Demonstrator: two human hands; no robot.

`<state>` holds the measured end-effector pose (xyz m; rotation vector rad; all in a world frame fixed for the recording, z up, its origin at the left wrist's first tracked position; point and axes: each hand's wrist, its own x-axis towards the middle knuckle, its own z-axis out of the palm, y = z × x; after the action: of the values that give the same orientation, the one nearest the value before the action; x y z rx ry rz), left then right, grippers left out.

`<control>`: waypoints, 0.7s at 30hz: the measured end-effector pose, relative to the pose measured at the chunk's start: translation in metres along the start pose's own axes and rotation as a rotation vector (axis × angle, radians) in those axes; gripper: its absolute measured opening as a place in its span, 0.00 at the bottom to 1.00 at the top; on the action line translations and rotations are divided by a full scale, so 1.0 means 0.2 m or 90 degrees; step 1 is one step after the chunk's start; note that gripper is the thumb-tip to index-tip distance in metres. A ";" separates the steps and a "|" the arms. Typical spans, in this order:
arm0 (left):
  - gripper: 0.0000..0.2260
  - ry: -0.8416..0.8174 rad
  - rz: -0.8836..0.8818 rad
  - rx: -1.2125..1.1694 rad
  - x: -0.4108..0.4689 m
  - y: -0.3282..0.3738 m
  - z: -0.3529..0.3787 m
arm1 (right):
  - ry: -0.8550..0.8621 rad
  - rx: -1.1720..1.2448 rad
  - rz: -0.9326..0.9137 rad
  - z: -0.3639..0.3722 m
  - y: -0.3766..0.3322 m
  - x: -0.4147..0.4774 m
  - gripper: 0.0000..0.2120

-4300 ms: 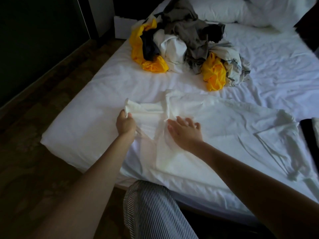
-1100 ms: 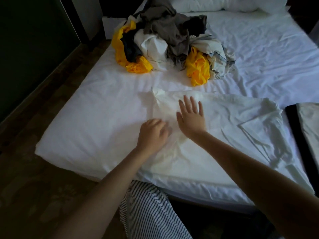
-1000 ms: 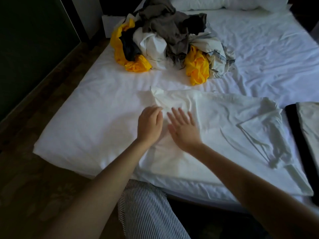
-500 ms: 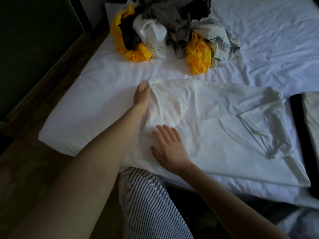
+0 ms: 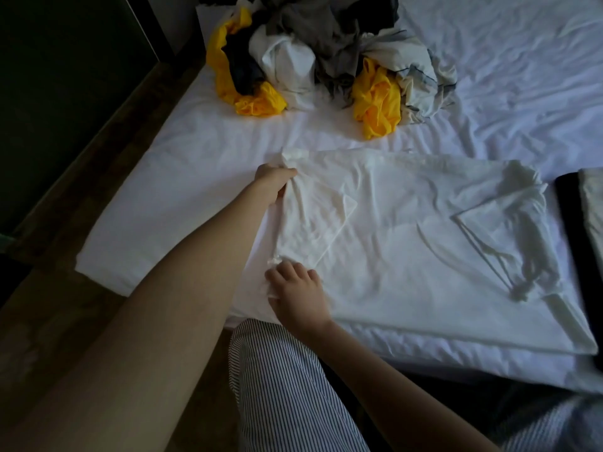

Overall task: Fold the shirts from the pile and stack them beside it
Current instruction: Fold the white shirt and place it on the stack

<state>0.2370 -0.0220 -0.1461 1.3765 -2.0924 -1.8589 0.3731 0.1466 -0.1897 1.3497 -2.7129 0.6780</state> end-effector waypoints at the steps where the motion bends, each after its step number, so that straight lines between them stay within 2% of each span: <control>1: 0.13 0.005 0.013 0.013 0.00 0.00 0.00 | 0.015 0.042 0.017 -0.01 0.00 0.00 0.12; 4: 0.11 -0.002 0.021 0.006 -0.01 0.01 0.01 | 0.002 0.163 0.076 -0.09 0.00 -0.01 0.13; 7: 0.02 -0.005 0.040 -0.022 -0.02 0.04 0.00 | 0.007 0.238 0.122 -0.17 0.03 -0.05 0.16; 8: 0.03 -0.008 0.044 -0.035 -0.02 0.05 0.00 | 0.000 0.284 0.131 -0.19 0.04 -0.07 0.17; 10: 0.06 -0.018 0.051 -0.061 -0.04 0.08 -0.01 | 0.047 0.376 0.135 -0.25 0.08 -0.08 0.21; 12: 0.05 -0.035 0.058 -0.079 -0.08 0.12 -0.01 | 0.105 0.404 0.131 -0.32 0.12 -0.10 0.23; 15: 0.04 -0.049 0.077 -0.095 -0.13 0.19 0.01 | 0.126 0.459 0.168 -0.40 0.19 -0.16 0.19; 19: 0.04 -0.041 0.106 -0.074 -0.24 0.27 0.09 | 0.137 0.616 0.354 -0.53 0.28 -0.23 0.09; 21: 0.03 -0.040 0.128 -0.068 -0.29 0.31 0.14 | 0.154 0.651 0.389 -0.58 0.32 -0.27 0.08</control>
<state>0.2217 0.0296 -0.0744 1.0564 -2.0395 -1.9227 0.3393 0.2678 -0.1212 0.3154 -2.5719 2.2889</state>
